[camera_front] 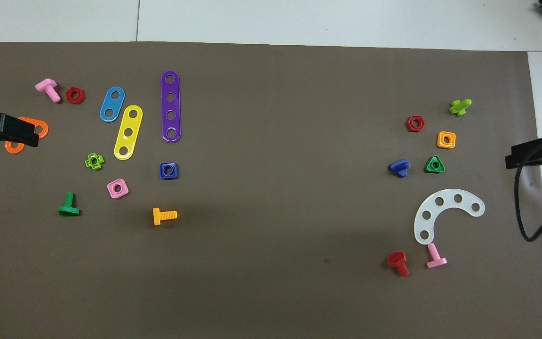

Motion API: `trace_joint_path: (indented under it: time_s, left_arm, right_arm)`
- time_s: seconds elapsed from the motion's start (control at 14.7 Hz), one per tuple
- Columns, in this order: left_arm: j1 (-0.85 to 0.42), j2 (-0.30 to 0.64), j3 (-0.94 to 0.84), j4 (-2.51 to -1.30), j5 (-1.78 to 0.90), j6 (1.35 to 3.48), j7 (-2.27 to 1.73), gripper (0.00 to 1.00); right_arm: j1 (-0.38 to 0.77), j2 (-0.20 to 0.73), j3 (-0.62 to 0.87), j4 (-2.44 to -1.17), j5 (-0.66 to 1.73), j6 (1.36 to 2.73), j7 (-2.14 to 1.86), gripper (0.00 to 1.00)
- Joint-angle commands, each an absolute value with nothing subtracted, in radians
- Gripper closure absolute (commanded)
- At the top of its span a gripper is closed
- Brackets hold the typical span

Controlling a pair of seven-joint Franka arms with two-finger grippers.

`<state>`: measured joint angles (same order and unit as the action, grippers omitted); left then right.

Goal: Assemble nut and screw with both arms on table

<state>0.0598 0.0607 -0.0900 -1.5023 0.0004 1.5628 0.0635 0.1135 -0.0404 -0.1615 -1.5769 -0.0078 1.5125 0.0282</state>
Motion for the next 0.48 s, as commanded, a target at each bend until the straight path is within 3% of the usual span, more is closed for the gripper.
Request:
trace_joint_path:
  time_s: [0.0,0.2,0.41]
  left_arm:
    - [0.067,0.028,-0.089,-1.54,-0.009,1.559,0.071,0.0]
    - [0.066,0.028,-0.089,-1.54,-0.009,1.552,0.071,0.0]
    - [0.066,0.028,-0.089,-1.543,-0.009,1.563,0.071,0.0]
  right_arm:
    - [0.118,-0.077,-0.155,-1.62,-0.025,1.537,0.078,0.0]
    - [0.12,-0.077,-0.147,-1.62,-0.015,1.545,0.113,0.0]
    - [0.158,-0.093,-0.146,-1.693,-0.009,1.65,0.117,0.0]
